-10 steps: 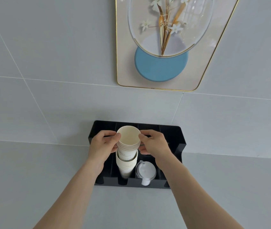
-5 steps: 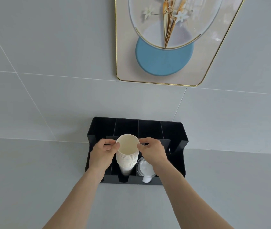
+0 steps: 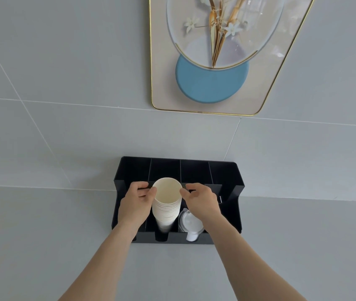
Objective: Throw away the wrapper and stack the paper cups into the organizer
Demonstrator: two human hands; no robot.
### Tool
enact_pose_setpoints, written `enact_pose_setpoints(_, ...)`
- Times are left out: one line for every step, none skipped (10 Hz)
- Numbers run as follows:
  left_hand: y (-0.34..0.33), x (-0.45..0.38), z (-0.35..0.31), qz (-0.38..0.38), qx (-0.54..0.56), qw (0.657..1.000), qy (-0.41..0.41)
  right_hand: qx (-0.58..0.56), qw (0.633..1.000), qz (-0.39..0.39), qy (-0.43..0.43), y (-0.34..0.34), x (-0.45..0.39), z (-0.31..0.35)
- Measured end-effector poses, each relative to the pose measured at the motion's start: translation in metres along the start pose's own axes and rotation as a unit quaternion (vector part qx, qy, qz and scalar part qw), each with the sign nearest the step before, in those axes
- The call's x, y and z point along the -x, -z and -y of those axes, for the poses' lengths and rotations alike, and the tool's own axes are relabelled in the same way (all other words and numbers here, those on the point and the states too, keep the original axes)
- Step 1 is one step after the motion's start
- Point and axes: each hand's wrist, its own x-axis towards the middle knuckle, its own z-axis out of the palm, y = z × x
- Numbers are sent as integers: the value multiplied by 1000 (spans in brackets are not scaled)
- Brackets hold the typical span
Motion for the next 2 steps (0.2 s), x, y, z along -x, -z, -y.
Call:
enact_pose_setpoints(6,7,-6,5,-32,999,-30,68,997,-20,26,8,9,-5)
enact_pose_setpoints(13,12,-11,3,-88,994,-65,140,988,-49,50,17,19,-8)
